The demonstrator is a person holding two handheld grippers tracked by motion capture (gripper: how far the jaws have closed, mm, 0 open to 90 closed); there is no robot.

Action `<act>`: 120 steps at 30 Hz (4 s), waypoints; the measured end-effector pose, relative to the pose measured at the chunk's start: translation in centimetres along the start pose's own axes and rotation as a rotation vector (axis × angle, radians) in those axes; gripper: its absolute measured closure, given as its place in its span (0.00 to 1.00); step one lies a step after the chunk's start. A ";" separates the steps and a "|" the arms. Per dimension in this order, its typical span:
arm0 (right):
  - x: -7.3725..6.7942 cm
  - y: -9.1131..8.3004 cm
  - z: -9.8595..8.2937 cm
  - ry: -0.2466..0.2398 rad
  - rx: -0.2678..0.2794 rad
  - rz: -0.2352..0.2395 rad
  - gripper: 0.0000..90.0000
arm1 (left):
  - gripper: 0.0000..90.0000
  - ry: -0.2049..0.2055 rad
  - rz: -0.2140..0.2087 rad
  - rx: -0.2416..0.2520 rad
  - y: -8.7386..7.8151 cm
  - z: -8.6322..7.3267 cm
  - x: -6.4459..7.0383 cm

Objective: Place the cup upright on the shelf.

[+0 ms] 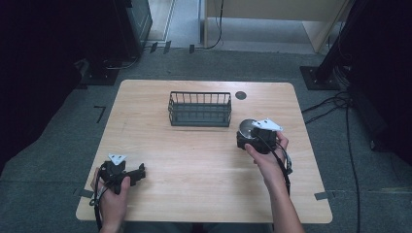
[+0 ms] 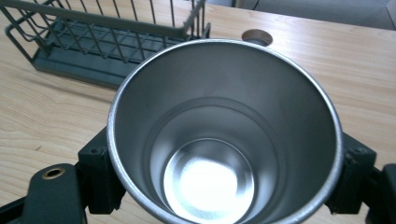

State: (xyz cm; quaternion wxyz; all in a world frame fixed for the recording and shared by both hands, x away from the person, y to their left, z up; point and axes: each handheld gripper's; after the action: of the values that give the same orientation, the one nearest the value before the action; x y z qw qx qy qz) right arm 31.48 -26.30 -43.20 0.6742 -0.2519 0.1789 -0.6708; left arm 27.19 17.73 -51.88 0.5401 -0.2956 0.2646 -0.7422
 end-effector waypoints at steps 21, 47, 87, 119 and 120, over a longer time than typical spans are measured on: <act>-2.2 0.5 3.9 -0.026 0.028 0.054 0.21 | 0.00 0.001 -0.005 0.003 0.0 0.0 0.0; -4.3 1.9 8.0 -0.049 0.033 0.089 0.21 | 0.00 0.002 -0.005 0.000 0.0 0.0 0.0; -7.8 8.4 13.0 -0.065 0.023 0.040 0.21 | 0.00 0.002 -0.005 0.000 0.0 0.0 0.0; -9.5 12.3 10.0 -0.086 -0.066 0.049 0.12 | 0.00 0.002 -0.005 0.000 0.0 0.0 0.0; -9.4 12.2 10.1 -0.085 -0.075 0.060 0.04 | 0.00 0.002 -0.004 0.000 0.0 0.0 0.0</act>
State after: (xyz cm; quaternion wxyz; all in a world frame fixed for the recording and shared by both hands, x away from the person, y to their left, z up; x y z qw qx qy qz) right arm 46.89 -16.27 -43.00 0.6913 -0.2997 0.1825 -0.6316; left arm 27.19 17.69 -51.88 0.5381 -0.2954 0.2646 -0.7437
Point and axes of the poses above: each handheld gripper's, and its own axes: y roughly forward along the jaws, z roughly out of its top, x roughly to its right, and after that the axes turned 13 degrees about -z, right-handed
